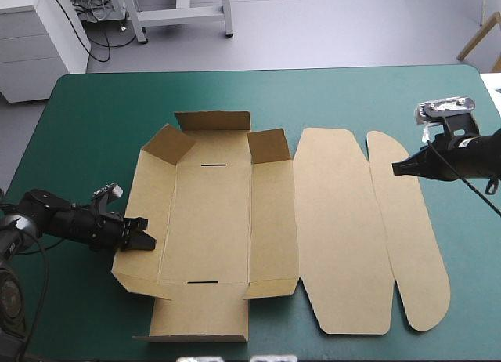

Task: Fold the box

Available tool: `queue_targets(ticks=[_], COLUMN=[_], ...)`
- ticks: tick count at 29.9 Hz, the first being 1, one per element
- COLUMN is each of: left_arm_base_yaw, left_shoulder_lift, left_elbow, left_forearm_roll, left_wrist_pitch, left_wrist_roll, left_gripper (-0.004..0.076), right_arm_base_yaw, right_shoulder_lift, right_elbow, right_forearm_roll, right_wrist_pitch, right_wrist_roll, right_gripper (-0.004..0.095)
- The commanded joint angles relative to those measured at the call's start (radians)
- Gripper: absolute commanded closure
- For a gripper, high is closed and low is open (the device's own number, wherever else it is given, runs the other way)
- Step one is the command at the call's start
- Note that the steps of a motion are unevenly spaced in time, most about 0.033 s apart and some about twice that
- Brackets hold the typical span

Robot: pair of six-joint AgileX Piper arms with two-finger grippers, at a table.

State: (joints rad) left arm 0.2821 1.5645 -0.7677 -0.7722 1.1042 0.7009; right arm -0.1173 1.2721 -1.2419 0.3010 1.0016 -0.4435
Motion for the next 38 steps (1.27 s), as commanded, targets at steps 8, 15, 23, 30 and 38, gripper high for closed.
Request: queue_targets(ticks=[8,15,23,30,38], left_arm_base_yaw=[-0.013,-0.067,-0.344,-0.632,-0.900], left_shoulder_lift=[-0.014,-0.014,-0.014,0.016,0.057], left_elbow=[-0.106,-0.344,-0.768,-1.043,-1.039], left_forearm_roll=[-0.001,0.039,0.360,0.782,1.182], left_wrist_pitch=[0.055,0.147,0.057,-0.007,-0.118], left_wrist_roll=[0.028,0.036,-0.078,-0.144,-0.144], left_gripper=[0.0734,0.0734,0.0734,0.0734,0.0734], right_arm_base_yaw=[-0.006,-0.006,-0.006,-0.006,-0.006], right_shoulder_lift=[-0.031,-0.081,-0.190,-0.247,-0.250], right_elbow=[-0.025,-0.058,-0.129,-0.131,-0.134], right_forearm_roll=[0.021,0.025,0.023,0.023,0.024], right_wrist_pitch=[-0.053,-0.110,-0.160,-0.210,-0.221], right_wrist_roll=[-0.011,-0.037,-0.018,0.019,0.061], right_gripper=[0.0927,0.0928,0.0927,0.0927,0.0928])
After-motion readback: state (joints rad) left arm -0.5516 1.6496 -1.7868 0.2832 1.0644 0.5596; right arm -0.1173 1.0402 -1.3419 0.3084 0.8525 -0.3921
